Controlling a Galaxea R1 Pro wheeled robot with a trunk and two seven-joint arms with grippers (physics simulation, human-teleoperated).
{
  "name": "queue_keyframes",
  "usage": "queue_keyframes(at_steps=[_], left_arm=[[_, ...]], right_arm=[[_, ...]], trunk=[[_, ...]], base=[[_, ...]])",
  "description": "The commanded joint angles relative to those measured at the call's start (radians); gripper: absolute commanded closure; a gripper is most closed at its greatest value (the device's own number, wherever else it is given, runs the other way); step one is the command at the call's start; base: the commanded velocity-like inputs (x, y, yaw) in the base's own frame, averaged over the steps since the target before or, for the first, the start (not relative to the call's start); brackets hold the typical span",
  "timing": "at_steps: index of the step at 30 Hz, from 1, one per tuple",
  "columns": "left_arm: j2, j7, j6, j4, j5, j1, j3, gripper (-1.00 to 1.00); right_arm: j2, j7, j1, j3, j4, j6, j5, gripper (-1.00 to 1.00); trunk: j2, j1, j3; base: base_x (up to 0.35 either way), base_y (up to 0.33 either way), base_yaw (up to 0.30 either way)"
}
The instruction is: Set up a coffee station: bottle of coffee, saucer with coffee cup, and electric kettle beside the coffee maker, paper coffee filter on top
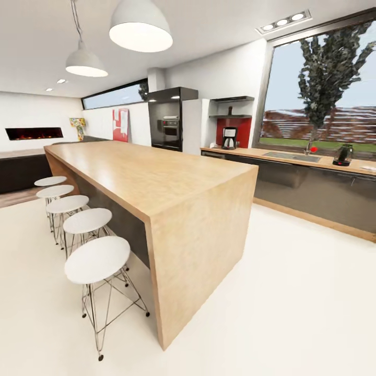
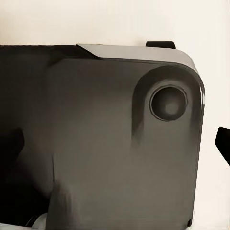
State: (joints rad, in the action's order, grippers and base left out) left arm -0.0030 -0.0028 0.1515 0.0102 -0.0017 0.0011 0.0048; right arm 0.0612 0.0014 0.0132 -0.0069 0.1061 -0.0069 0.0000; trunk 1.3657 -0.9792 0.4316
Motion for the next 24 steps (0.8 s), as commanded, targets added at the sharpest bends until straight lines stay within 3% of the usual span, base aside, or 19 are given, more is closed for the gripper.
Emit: queue_keyframes(at_steps=[1, 24], left_arm=[[0.000, 0.000, 0.003, 0.001, 0.001, 0.000, 0.001, -1.00], [0.002, 0.012, 0.008, 0.001, 0.005, 0.000, 0.002, -1.00]], right_arm=[[0.000, 0.000, 0.001, -0.001, 0.000, -0.001, 0.000, -1.00], [0.000, 0.002, 0.001, -0.001, 0.013, -0.002, 0.000, -1.00]], trunk=[[-0.007, 0.004, -0.002], [-0.168, 0.092, -0.074]], base=[[0.000, 0.000, -0.267], [0.000, 0.000, -0.267]])
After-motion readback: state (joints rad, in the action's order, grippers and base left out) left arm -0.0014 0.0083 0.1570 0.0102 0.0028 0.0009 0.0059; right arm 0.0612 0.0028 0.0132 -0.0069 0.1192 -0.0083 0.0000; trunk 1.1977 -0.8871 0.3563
